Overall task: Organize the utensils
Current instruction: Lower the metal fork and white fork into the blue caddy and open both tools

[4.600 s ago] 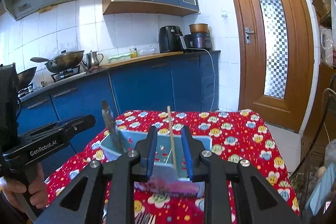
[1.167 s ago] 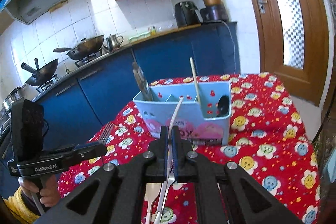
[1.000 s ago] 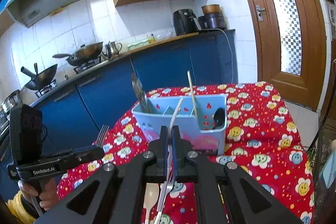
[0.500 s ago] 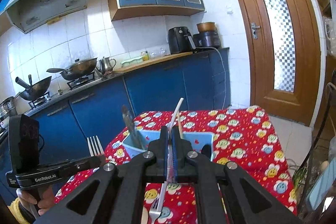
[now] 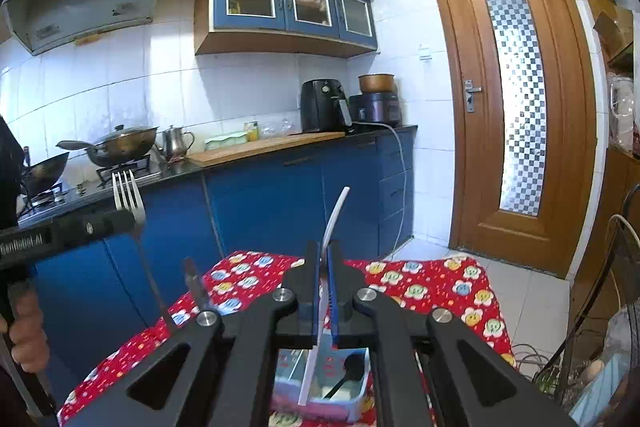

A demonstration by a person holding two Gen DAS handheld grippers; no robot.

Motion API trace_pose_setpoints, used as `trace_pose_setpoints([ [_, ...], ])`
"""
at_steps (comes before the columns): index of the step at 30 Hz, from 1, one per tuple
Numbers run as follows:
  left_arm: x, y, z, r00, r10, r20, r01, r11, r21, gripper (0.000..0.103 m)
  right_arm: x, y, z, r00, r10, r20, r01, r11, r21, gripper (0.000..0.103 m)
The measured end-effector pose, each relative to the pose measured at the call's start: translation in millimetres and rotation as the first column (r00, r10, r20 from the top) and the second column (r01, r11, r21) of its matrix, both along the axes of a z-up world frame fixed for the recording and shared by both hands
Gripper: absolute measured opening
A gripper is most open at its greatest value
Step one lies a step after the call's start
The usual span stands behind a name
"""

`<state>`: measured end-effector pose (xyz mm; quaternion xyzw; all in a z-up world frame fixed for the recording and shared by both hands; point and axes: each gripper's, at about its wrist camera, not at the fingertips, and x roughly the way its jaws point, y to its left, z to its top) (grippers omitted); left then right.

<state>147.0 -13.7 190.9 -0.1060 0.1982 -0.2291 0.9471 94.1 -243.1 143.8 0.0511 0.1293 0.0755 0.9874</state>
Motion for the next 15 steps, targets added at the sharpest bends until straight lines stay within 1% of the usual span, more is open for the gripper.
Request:
trace_pose_setpoints([
  [4,21,-2,-6,0.999,0.031,-0.004,-0.031,0.999,0.015,0.001,16,1,-6,1.0,-0.007,-0.002,0.007,1.0,-0.018,0.005],
  [9,42,-4,-39,0.997,0.044,-0.057,-0.042,0.998,0.036,0.001,33,3,-25,0.999,-0.001,-0.053,0.0,0.999,-0.032,0.005],
  [11,47,-5,-54,0.995,0.035,-0.09,-0.031,0.999,0.044,0.001,39,4,-35,0.996,0.013,-0.085,-0.016,0.999,-0.033,0.005],
  [15,49,-10,-72,0.99,0.012,-0.139,-0.002,0.997,0.072,0.001,45,8,-47,0.989,0.053,-0.135,-0.056,0.998,-0.021,0.005],
])
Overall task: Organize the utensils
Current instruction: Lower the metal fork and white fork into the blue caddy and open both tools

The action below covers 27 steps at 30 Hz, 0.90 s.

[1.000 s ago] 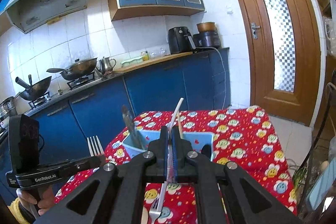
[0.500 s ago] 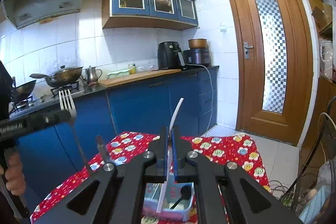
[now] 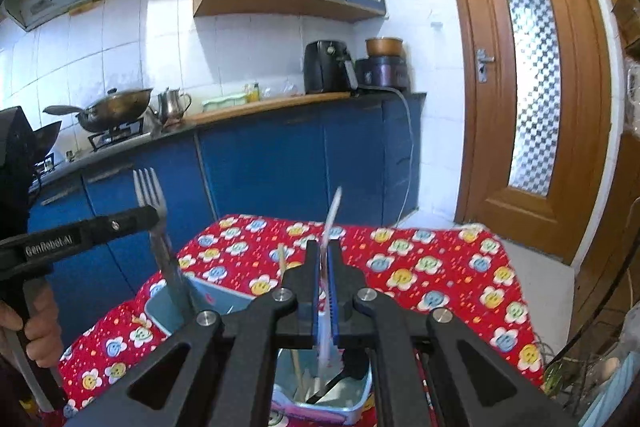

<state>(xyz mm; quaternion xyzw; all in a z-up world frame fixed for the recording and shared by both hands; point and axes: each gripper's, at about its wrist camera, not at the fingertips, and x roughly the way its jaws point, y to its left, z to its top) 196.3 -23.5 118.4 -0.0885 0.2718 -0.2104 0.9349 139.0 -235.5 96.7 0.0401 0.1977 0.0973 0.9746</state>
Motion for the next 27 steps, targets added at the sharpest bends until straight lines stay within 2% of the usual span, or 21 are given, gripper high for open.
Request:
trace_pose_setpoints([
  [3,-2,-4,-7,0.999,-0.016,-0.038,0.017,1.0,0.024,0.004,-2,1,-3,1.0,0.016,-0.01,-0.016,1.0,0.012,0.012],
  [5,-4,-4,-9,0.999,-0.02,-0.05,0.022,0.999,0.036,0.014,-5,2,-1,1.0,0.025,-0.004,-0.025,0.999,0.025,0.02],
  [10,-21,-2,-5,0.999,-0.029,-0.034,0.031,0.998,0.058,0.03,-19,5,6,0.999,0.032,0.018,-0.033,0.999,0.043,0.022],
  [19,-59,5,-3,0.996,-0.055,-0.067,0.06,0.995,0.08,0.032,-55,10,7,0.998,0.063,-0.022,-0.061,0.996,0.066,0.023],
  [27,-89,10,-15,0.99,-0.048,-0.13,0.062,0.993,0.104,0.032,-80,19,-12,0.987,0.102,-0.127,-0.092,0.992,0.082,0.023],
])
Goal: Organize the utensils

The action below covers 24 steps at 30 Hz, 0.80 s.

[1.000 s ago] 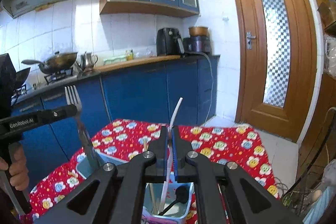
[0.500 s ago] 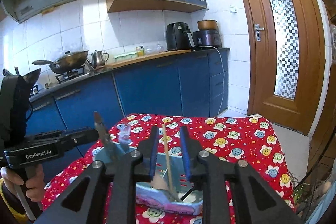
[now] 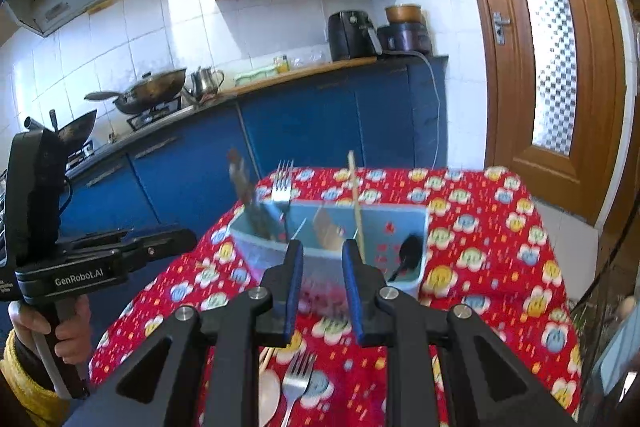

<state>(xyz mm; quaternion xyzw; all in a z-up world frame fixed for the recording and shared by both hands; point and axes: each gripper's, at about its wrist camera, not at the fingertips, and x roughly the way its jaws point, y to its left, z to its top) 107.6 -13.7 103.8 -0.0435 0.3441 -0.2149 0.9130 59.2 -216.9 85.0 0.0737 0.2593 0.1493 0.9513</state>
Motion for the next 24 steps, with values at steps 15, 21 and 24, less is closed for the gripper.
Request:
trace_pose_setpoints([
  [15,-25,17,-34,0.994,0.043,-0.101,-0.038,0.998,0.046,0.032,-5,17,-64,0.962,0.073,-0.262,-0.064,0.997,0.044,0.023],
  [21,-25,28,-49,0.989,0.067,-0.134,-0.06,0.997,0.05,0.032,1,23,-84,0.932,0.091,-0.35,-0.075,0.995,0.058,0.023],
  [24,-25,31,-53,0.987,0.071,-0.144,-0.064,0.997,0.052,0.032,4,27,-92,0.918,0.088,-0.387,-0.078,0.996,0.043,0.023],
])
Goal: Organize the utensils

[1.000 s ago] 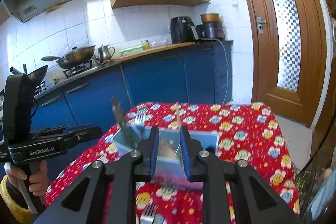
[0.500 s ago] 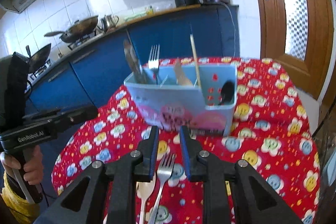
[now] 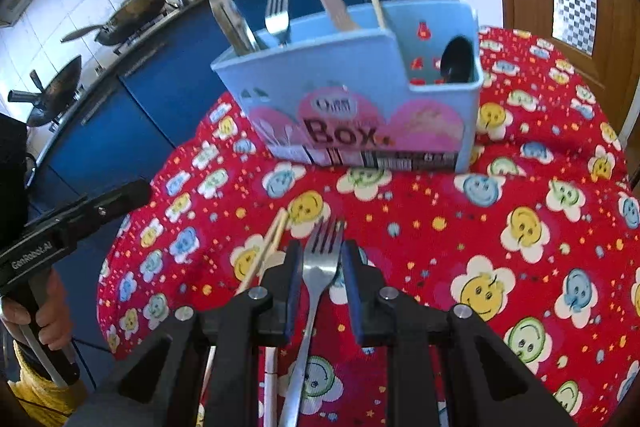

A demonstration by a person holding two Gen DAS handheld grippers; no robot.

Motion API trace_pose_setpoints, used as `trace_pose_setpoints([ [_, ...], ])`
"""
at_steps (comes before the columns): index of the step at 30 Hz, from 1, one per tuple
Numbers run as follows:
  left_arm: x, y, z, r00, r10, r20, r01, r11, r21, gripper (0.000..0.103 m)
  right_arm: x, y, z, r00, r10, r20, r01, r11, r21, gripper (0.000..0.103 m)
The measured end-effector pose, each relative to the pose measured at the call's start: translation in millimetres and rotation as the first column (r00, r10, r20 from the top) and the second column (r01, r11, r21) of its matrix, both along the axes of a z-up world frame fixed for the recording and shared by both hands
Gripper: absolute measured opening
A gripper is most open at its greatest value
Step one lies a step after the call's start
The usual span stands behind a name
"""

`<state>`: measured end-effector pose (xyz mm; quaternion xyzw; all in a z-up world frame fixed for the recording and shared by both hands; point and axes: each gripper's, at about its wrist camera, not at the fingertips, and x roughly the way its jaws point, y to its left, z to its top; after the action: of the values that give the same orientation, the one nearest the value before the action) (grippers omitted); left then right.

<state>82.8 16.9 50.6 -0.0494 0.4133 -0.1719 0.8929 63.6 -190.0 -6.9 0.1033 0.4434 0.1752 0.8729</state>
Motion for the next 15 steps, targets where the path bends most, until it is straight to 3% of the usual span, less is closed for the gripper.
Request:
trace_pose_setpoints([
  [4,0,2,-4,1.0,-0.001,-0.011,0.001,1.0,0.002,0.032,5,4,-10,0.999,0.004,-0.05,-0.004,1.0,-0.007,0.023],
  [9,0,4,-9,1.0,0.0,-0.02,0.0,1.0,-0.001,0.032,12,3,-19,0.995,0.019,-0.093,-0.014,0.998,0.054,0.022],
  [15,-2,1,-11,0.999,-0.011,-0.03,0.012,1.0,0.008,0.032,18,-1,-24,0.994,0.03,-0.108,-0.014,0.989,0.146,0.008],
])
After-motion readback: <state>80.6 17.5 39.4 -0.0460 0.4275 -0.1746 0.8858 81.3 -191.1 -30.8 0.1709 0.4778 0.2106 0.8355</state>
